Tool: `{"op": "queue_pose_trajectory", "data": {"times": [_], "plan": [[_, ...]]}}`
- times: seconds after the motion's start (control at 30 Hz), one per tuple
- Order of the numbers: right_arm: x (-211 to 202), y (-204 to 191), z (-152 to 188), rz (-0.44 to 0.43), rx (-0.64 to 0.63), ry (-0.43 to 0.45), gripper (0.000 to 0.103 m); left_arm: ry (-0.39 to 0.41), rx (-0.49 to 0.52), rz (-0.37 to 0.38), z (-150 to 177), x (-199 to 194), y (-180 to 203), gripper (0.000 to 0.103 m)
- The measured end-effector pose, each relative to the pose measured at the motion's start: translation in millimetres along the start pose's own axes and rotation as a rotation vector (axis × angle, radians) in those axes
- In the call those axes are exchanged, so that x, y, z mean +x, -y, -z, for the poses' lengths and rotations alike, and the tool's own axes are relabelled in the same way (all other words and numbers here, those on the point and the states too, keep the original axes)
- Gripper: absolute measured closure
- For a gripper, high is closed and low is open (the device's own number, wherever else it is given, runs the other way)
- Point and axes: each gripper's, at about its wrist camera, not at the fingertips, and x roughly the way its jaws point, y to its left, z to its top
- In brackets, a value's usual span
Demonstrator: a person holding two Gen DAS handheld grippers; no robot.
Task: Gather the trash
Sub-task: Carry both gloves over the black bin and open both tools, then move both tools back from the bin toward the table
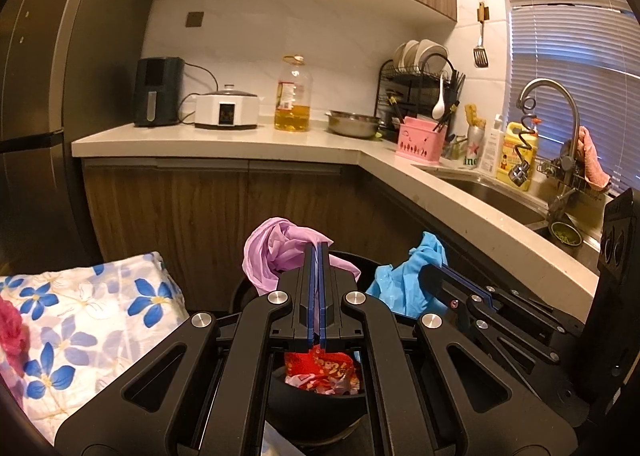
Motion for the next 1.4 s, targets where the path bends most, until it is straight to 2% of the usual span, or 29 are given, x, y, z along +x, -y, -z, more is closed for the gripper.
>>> {"op": "queue_pose_trajectory", "data": {"times": [0.5, 0.67, 0.8, 0.87, 0.9, 0.97, 1.03, 1.1, 1.17, 1.4], "plan": [[22.4, 7.0, 3.2, 0.012, 0.015, -0.032, 0.101, -0.045, 0.013, 0.022, 9.5, 32.9, -2.5, 0.102], [27.7, 11.2, 4.9, 0.024, 0.020, -0.039, 0.077, -0.064, 0.024, 0.018, 14.0, 41.0, -2.4, 0.102], [28.1, 18.8, 7.7, 0.047, 0.042, -0.043, 0.077, -0.086, 0.007, 0.019, 18.0, 47.6, -7.2, 0.099], [28.1, 22.3, 8.4, 0.058, 0.054, -0.045, 0.077, -0.086, 0.011, 0.019, 20.2, 48.9, -6.8, 0.087], [27.7, 24.0, 9.1, 0.065, 0.060, -0.047, 0.077, -0.088, 0.009, 0.022, 21.0, 49.0, -6.6, 0.084], [26.6, 24.0, 9.8, 0.072, 0.063, -0.048, 0.077, -0.093, 0.009, 0.026, 23.2, 49.2, -6.8, 0.067], [25.3, 23.4, 10.2, 0.078, 0.064, -0.047, 0.072, -0.091, 0.006, 0.013, 25.9, 47.8, -8.7, 0.056], [23.1, 22.5, 11.0, 0.081, 0.064, -0.044, 0.068, -0.090, -0.008, 0.010, 27.9, 44.4, -12.3, 0.051], [20.4, 20.8, 12.1, 0.084, 0.061, -0.043, 0.066, -0.081, -0.019, -0.006, 30.2, 37.7, -17.0, 0.038], [7.0, 13.3, 17.5, 0.098, 0.061, -0.035, 0.038, -0.043, -0.045, -0.112, 42.0, -3.8, -31.7, 0.015]]}}
